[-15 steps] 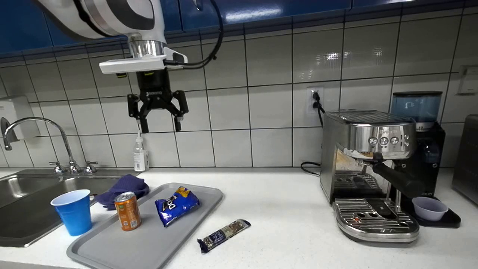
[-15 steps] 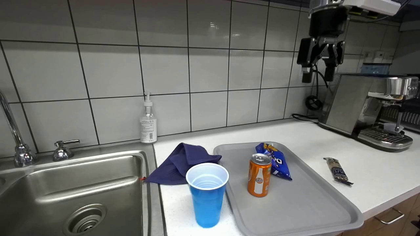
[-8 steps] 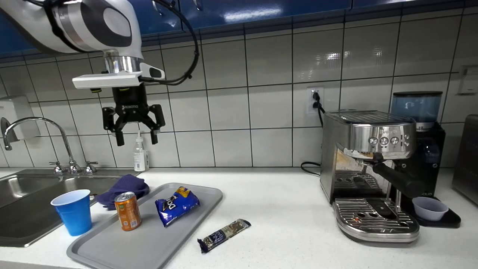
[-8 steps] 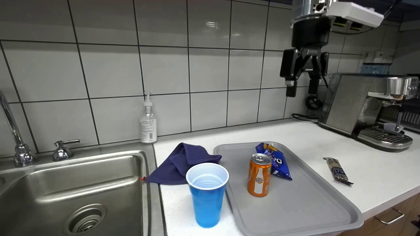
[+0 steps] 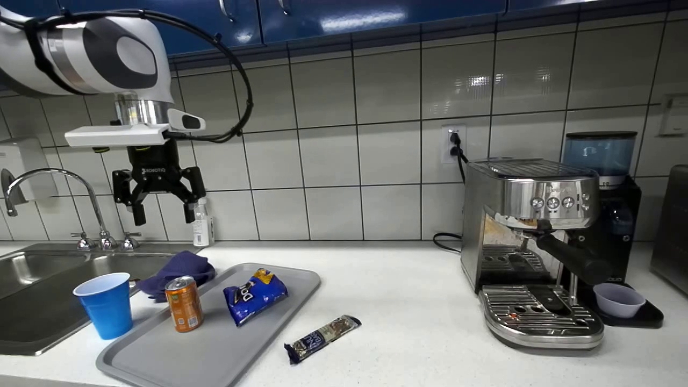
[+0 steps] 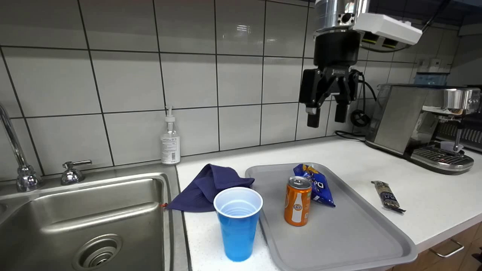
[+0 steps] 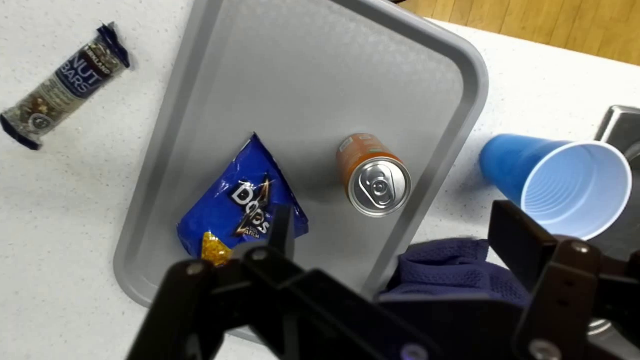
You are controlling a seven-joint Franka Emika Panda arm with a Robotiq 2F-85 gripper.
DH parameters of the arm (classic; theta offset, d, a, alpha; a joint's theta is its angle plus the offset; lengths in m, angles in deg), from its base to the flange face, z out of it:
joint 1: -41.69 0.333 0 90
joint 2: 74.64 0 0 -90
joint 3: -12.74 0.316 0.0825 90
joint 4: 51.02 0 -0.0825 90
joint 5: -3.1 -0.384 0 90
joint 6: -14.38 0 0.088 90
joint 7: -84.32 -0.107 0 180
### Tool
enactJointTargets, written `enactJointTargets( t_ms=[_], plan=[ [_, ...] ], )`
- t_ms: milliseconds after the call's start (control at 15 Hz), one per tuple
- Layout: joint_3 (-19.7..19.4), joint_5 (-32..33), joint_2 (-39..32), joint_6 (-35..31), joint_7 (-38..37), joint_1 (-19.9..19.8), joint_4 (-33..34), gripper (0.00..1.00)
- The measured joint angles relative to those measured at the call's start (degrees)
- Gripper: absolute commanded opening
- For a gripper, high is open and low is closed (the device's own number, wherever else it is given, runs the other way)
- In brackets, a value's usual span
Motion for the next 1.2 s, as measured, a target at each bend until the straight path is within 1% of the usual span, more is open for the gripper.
enactJointTargets(
  t_ms=[333,867,1200],
  plan=[
    [1.51,0.17,-3.15,-2.89,-2.69,0.35,-0.12,1.00],
    [1.86,1.87,-8.05,-5.84,-5.07,0.35,-0.01,1.00],
    [1.90,4.46,-9.93,-6.38,-7.19,0.35,0.19,1.00]
  ],
)
